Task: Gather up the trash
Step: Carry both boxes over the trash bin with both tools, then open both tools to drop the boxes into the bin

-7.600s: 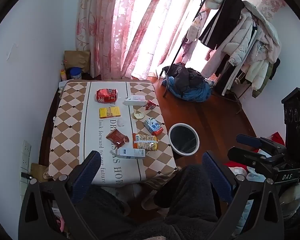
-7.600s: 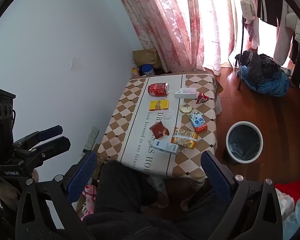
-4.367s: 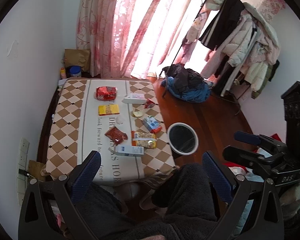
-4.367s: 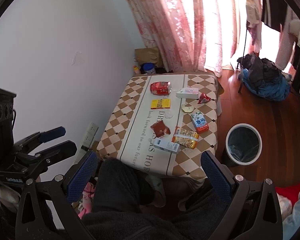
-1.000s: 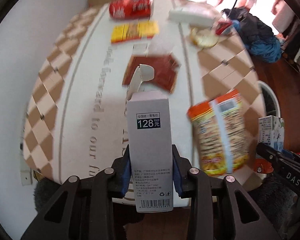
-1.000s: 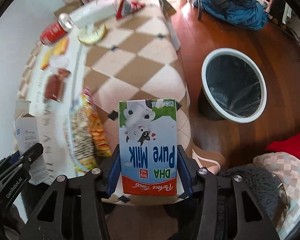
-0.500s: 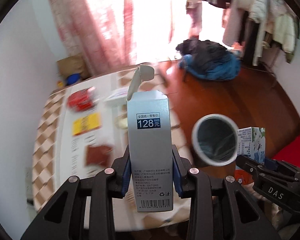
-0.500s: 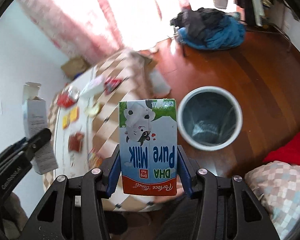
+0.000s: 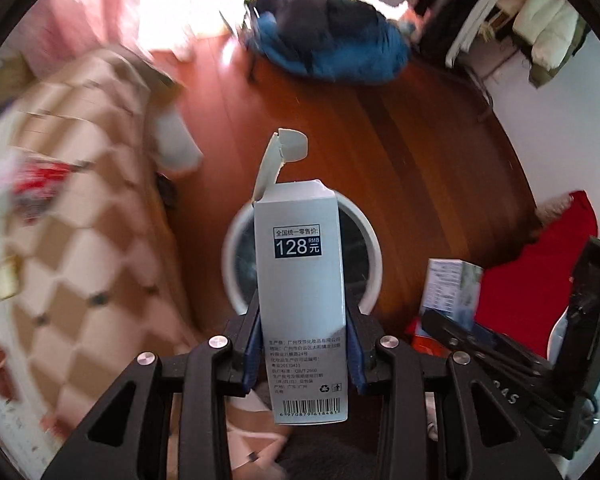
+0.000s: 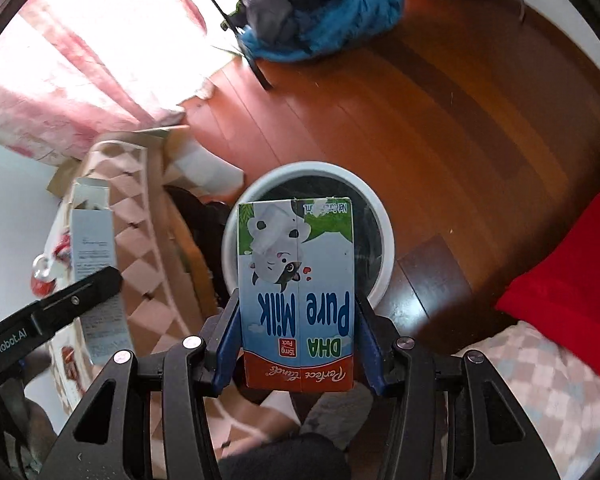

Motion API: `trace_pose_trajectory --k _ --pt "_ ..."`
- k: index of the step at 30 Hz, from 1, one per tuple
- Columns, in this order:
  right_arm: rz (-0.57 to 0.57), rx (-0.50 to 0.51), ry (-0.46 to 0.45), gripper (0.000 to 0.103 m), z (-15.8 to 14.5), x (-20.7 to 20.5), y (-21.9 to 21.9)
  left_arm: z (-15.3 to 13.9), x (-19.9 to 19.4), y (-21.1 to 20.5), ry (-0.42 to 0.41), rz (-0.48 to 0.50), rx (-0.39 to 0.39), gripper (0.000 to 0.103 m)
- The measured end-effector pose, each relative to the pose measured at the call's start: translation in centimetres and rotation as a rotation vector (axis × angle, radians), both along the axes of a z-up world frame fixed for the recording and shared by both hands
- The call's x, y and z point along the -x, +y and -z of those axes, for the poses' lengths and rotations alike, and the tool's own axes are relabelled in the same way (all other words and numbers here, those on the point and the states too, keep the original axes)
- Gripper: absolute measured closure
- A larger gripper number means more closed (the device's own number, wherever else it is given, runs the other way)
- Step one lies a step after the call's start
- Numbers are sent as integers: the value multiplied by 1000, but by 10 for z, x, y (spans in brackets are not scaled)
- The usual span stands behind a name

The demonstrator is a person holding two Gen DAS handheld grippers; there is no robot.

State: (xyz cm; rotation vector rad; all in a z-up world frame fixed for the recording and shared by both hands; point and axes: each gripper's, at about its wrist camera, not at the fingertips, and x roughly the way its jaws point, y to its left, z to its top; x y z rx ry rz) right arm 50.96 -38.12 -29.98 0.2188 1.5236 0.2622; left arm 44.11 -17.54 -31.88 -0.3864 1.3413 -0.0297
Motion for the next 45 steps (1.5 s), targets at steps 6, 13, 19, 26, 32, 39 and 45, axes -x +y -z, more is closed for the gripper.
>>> trace_pose_trajectory --k 6,13,19,26,32,39,45 --pt "-5 19 88 28 61 -32 3 41 -46 -3 92 5 -33 40" --pt "-26 89 125 0 91 -35 5 47 -41 5 88 -37 -152 8" --pt "-75 191 95 0 85 -13 6 44 -12 8 52 -84 -265 8" --pt "-90 233 45 0 54 6 -3 35 16 -3 58 -56 -275 8" --pt "-81 233 -8 0 12 17 -7 0 32 -17 6 -39 -287 8" --pt "-64 221 -99 0 -52 32 -13 -51 54 -27 -74 -27 -305 8" --pt "-51 199 -181 0 -110 47 -10 -94 77 -26 -147 -43 -290 8"
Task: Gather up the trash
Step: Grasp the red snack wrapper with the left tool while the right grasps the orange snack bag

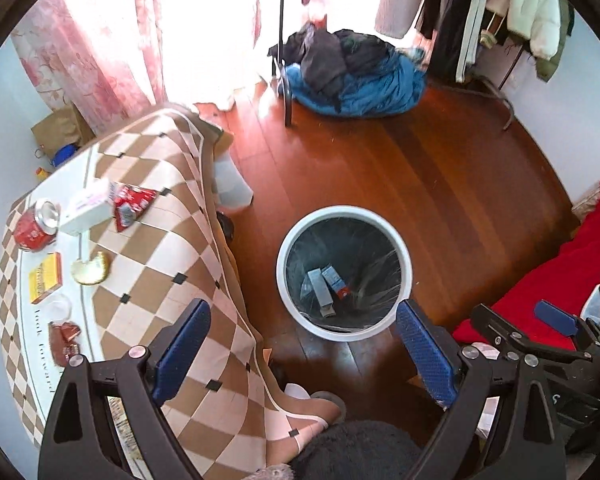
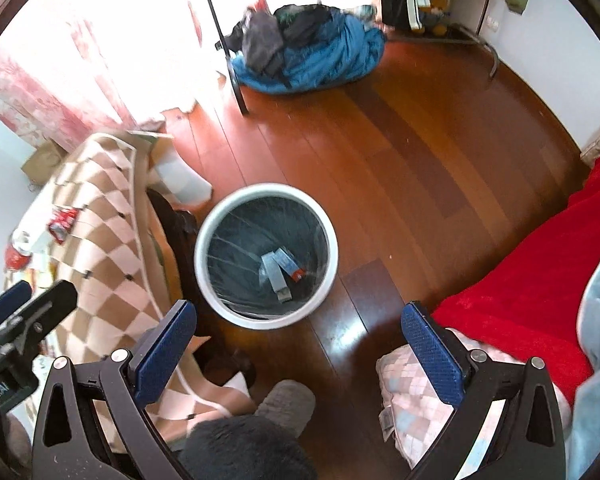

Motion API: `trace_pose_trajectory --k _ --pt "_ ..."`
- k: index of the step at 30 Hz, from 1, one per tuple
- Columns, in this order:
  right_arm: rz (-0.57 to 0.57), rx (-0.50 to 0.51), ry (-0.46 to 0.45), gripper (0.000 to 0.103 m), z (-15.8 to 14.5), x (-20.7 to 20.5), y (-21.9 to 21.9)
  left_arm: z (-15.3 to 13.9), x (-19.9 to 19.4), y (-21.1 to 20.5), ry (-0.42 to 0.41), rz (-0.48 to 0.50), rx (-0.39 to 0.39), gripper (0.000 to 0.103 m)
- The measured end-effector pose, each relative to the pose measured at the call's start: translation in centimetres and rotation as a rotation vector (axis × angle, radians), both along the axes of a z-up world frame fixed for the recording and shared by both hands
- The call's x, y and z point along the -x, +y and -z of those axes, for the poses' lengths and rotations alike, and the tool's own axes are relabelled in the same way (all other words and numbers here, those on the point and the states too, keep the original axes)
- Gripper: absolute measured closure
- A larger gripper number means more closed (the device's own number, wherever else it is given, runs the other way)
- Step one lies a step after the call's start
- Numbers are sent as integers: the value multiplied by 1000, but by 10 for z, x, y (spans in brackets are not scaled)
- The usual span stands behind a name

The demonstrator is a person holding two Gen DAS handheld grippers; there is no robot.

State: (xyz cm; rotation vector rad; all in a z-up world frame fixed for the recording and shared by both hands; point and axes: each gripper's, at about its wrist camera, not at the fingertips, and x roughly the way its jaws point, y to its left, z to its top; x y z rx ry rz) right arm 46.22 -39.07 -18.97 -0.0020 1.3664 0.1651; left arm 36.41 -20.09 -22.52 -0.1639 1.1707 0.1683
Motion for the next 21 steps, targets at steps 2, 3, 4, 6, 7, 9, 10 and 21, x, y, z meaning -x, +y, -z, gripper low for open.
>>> trace_pose_trajectory --k 2,3,4,6,7,9,10,21 --pt "3 -29 -29 0 -23 6 4 -16 11 4 -24 -10 7 8" --pt "6 -41 -42 0 -32 10 7 -22 15 7 -33 -19 7 8" --pt "7 -51 -50 0 -40 13 9 -29 20 10 -43 -28 4 8" --pt "-1 -93 -68 0 -59 20 16 -46 33 21 -61 -54 -21 8" --pt "-10 -115 -75 0 -70 27 24 -53 40 26 -68 -69 -36 8" --pt "-33 -140 -81 0 -81 37 37 -66 61 44 -94 -94 -56 8" --pt "-53 -154 -82 0 -86 45 47 -69 67 51 -98 -106 -57 8" --pt "-313 -181 146 0 -9 149 209 13 216 207 115 -452 -148 8"
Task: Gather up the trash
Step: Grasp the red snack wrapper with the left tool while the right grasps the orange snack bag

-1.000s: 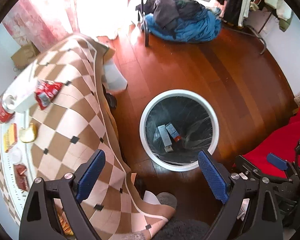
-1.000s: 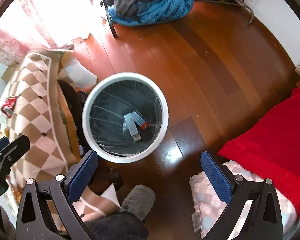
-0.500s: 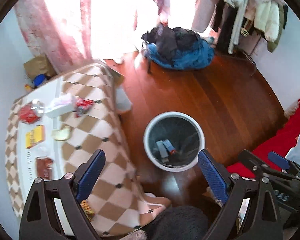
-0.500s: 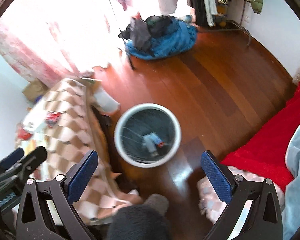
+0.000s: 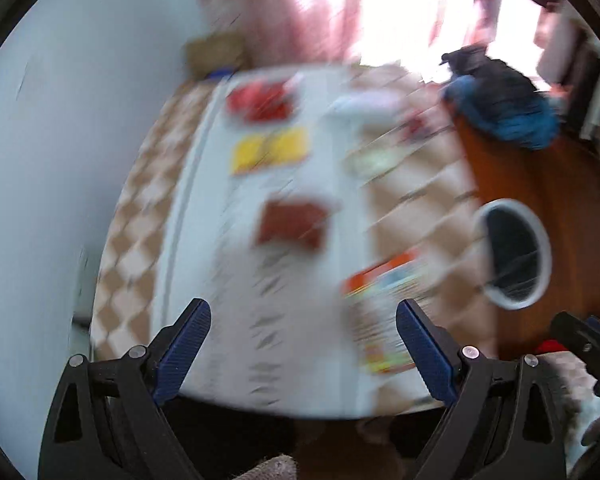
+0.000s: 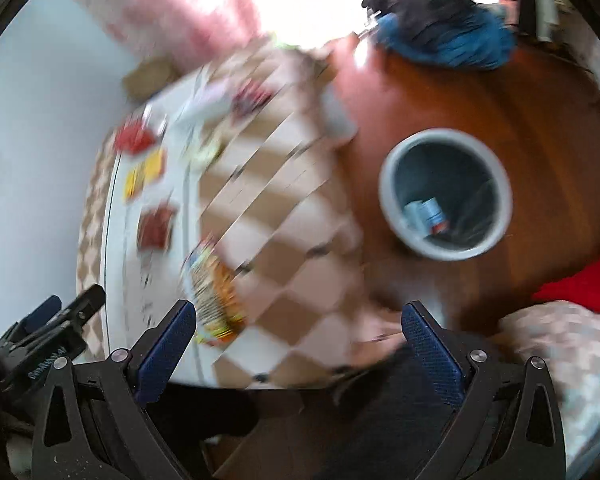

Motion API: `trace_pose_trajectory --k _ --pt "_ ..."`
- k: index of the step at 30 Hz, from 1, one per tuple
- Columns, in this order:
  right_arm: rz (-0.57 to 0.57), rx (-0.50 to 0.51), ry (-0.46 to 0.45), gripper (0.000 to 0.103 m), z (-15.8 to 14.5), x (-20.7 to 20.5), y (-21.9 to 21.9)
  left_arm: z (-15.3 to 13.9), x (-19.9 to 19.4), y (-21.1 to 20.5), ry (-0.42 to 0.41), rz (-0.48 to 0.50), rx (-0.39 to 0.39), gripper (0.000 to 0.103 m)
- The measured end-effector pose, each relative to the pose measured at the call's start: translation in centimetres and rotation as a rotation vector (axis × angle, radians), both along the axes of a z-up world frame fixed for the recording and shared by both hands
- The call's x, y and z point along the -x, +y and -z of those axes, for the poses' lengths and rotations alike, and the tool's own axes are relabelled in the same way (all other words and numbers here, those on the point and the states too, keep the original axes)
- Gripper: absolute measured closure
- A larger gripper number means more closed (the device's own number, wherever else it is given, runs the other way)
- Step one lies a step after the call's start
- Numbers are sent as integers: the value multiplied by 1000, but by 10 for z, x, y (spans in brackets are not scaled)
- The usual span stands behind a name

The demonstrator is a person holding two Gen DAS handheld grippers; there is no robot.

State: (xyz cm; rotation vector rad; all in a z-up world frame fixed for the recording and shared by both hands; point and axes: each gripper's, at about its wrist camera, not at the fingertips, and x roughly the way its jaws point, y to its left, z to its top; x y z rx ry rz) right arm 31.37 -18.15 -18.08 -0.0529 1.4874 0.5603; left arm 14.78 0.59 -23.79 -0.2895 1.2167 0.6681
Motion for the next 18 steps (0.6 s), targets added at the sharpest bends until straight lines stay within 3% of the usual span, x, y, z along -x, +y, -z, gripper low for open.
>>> trace_pose_trajectory --k 7,14,18 --pt "-159 89 40 0 72 43 111 77 62 64 144 -164 46 8" --pt "-236 210 -7 2 107 53 156 93 55 91 140 -170 82 8" --pt "-245 242 -56 34 102 43 156 88 24 98 91 -94 120 8"
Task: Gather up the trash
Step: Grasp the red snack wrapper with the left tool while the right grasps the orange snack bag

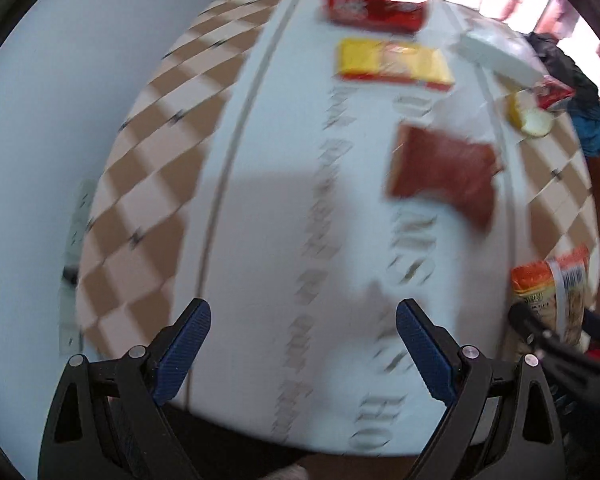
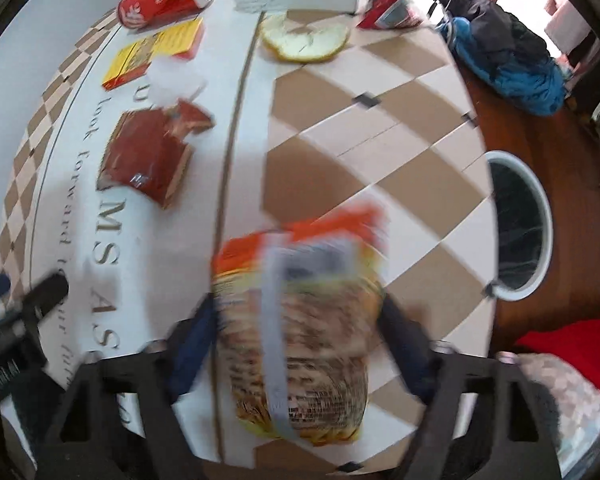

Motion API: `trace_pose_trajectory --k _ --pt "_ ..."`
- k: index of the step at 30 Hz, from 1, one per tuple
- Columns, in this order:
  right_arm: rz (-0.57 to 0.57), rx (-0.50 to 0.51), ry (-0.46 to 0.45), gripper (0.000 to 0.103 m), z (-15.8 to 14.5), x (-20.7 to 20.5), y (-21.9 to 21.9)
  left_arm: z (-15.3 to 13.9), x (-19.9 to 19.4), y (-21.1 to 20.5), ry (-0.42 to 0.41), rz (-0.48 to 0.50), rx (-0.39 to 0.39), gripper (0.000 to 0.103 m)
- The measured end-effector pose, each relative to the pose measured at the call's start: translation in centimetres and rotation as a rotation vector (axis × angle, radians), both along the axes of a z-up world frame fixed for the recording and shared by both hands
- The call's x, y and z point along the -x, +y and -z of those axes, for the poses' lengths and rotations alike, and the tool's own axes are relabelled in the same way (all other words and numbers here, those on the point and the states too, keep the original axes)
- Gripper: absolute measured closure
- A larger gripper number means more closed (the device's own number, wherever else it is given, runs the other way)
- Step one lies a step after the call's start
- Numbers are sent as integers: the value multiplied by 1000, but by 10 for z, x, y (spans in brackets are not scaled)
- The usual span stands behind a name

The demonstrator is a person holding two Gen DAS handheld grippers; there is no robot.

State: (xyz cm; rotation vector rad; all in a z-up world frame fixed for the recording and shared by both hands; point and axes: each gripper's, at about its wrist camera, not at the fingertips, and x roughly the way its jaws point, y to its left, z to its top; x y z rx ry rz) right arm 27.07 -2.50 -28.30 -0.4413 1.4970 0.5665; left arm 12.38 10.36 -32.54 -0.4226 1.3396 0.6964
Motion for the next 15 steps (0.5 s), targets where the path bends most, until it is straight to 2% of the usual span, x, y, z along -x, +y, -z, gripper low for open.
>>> trace_pose_trajectory --k 5,8,12,13,14,15 --pt "108 -40 46 35 -1 -36 -17 3 -59 0 -40 144 61 9" --pt "178 -88 84 35 -4 -57 -26 4 -94 3 -60 182 117 9" --pt "198 -115 95 35 -8 -73 -29 19 -115 6 -37 204 148 10" --pt "198 -117 98 35 -8 -75 -29 23 -118 7 -32 204 151 11" --pt "203 -116 98 35 -7 -75 -26 25 -118 7 -29 199 149 21" --pt "201 -118 99 35 -7 -75 -26 24 -117 6 -30 199 137 23"
